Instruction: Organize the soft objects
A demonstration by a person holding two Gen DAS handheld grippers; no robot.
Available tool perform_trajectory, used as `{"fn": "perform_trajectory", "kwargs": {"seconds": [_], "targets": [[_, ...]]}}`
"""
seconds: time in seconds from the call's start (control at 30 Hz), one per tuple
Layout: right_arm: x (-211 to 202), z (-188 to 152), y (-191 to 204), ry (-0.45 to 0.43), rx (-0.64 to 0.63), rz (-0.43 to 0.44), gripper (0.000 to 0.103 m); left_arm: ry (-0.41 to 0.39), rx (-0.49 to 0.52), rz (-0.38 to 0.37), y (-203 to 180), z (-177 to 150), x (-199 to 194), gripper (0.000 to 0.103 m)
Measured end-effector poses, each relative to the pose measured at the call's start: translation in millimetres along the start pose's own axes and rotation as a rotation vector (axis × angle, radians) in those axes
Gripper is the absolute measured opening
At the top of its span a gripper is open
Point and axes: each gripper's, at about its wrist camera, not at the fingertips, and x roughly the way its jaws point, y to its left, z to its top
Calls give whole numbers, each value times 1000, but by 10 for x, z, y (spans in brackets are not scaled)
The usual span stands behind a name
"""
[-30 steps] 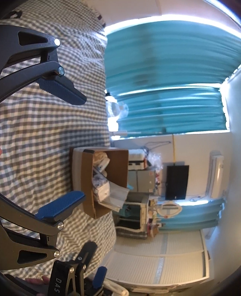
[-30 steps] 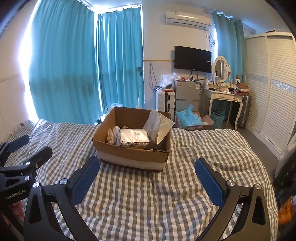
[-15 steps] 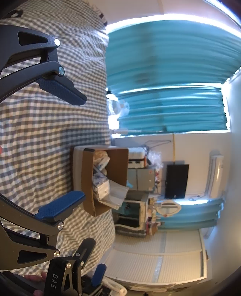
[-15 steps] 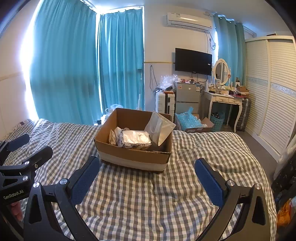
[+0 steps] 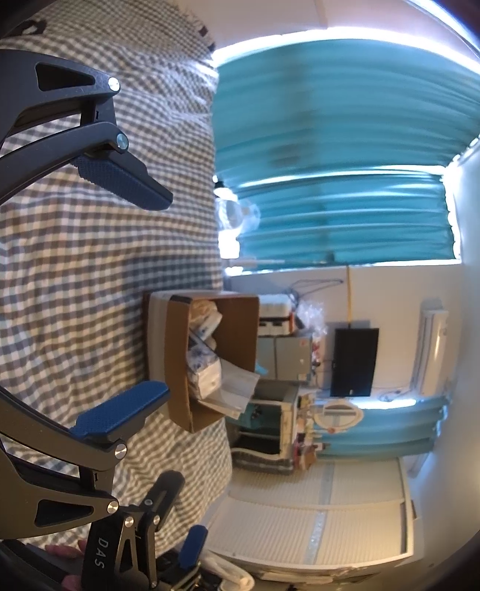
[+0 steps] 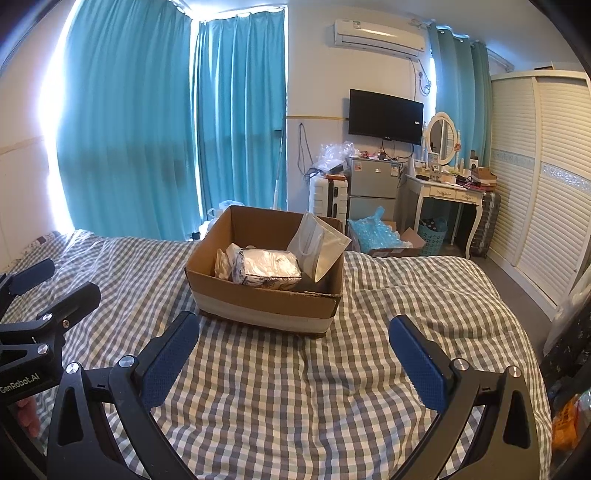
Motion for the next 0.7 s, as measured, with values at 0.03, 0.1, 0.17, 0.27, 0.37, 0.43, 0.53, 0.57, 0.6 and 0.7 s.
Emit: {"fn": "perform_trajectory", "kwargs": {"seconds": [0.03, 0.1, 0.17, 0.27, 0.37, 0.43, 0.53, 0.57, 0.6, 0.7], "targets": [[-1, -1, 1, -2, 2, -1, 103, 2, 1, 0, 3, -1, 5, 95], [1, -3, 3, -2, 2, -3, 103, 1, 2, 4, 8, -2, 7, 95], [-2, -2, -2, -5, 1, -4, 103, 2, 3, 5, 10, -2, 12, 95], [-4, -7, 2, -6, -4, -3, 103, 4, -1, 6, 18, 2, 21, 95], [-1, -8, 7, -5, -2, -2, 103, 1, 1, 12, 20, 5, 20, 95], [1, -8, 6, -6, -4, -2, 103, 0, -2, 11, 23, 2, 15, 95], [8, -9, 11, -3, -6, -1, 103, -1, -3, 11, 20, 1, 10, 95], [4, -11, 4, -3, -5, -1, 103, -2, -3, 12, 21, 4, 10, 95], [4, -9, 0, -3, -5, 0, 103, -1, -3, 10, 22, 5, 11, 95], [6, -12, -1, -2, -7, 2, 103, -1, -4, 9, 25, 6, 12, 95]]}}
